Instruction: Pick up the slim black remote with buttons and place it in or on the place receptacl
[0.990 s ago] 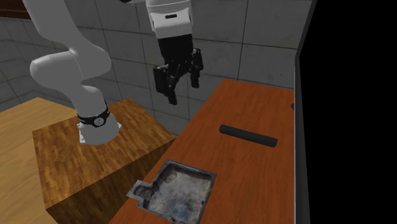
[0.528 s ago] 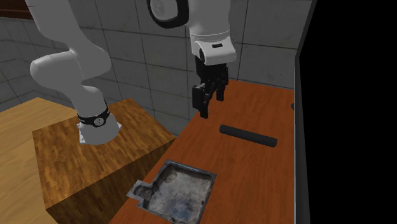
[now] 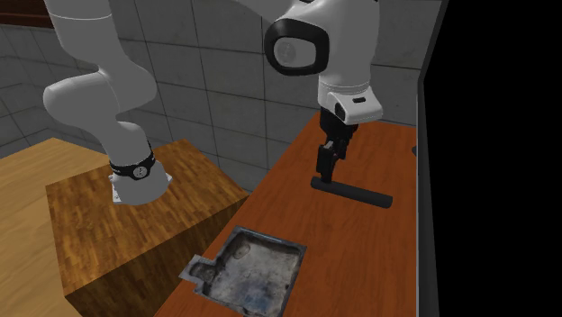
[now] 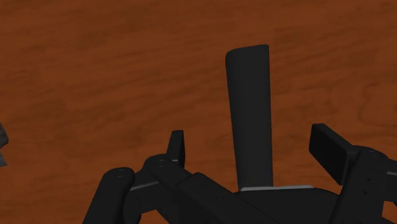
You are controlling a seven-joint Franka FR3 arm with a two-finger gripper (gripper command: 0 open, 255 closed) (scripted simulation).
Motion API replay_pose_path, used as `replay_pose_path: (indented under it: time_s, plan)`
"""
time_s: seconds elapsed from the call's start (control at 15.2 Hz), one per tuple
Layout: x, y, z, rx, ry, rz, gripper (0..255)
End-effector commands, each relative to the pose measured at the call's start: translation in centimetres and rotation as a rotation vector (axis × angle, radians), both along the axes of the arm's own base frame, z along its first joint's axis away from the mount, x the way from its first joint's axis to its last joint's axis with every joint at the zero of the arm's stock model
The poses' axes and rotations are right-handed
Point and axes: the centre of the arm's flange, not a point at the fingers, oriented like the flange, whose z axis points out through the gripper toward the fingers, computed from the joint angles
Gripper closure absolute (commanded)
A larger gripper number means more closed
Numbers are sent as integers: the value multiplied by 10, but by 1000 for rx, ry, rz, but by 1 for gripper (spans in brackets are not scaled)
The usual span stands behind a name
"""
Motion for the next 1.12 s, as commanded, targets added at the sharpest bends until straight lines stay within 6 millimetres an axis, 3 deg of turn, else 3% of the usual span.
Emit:
replay_pose_path:
  time_s: [0.0, 0.59, 1.06]
  plan:
    - [11, 23, -19, -4, 8, 16, 0]
    - [12, 33, -64, -5, 11, 22, 0]
    - [12, 33, -64, -5, 11, 22, 0]
